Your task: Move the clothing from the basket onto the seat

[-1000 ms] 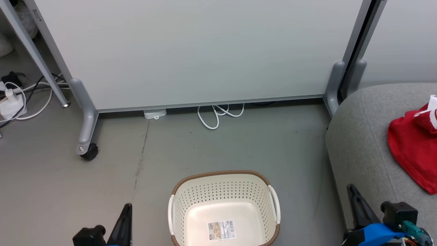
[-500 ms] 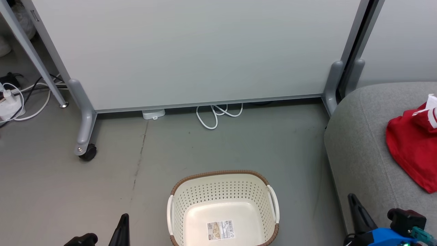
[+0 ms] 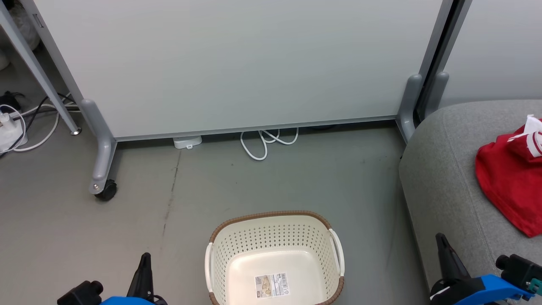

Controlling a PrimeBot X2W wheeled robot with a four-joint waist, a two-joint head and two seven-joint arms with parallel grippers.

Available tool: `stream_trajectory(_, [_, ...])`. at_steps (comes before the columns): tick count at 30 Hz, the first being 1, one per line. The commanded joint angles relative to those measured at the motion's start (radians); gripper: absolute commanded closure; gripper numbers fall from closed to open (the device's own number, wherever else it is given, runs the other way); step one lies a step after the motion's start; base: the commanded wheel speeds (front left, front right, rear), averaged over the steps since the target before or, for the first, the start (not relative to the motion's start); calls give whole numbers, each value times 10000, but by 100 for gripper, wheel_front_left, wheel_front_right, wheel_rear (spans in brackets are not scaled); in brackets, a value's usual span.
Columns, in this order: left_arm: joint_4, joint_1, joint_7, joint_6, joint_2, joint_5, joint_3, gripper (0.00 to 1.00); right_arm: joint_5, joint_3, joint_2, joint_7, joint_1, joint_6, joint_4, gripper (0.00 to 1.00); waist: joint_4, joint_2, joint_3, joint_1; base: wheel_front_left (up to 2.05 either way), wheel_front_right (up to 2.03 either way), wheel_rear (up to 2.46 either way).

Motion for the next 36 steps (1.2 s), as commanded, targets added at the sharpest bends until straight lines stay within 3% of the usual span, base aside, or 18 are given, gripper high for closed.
stream_trajectory(1, [-215, -358, 85, -4, 21, -338, 146, 100, 423, -30, -49, 52, -326, 0, -192, 100, -9, 0, 1, 0, 0, 0, 0])
stream_trajectory(36, [-961, -793, 1211, -9, -172, -4081, 919, 100, 4918, -126, -80, 849, -664, 1, -475, 100, -217, 0, 16, 0, 0, 0, 0])
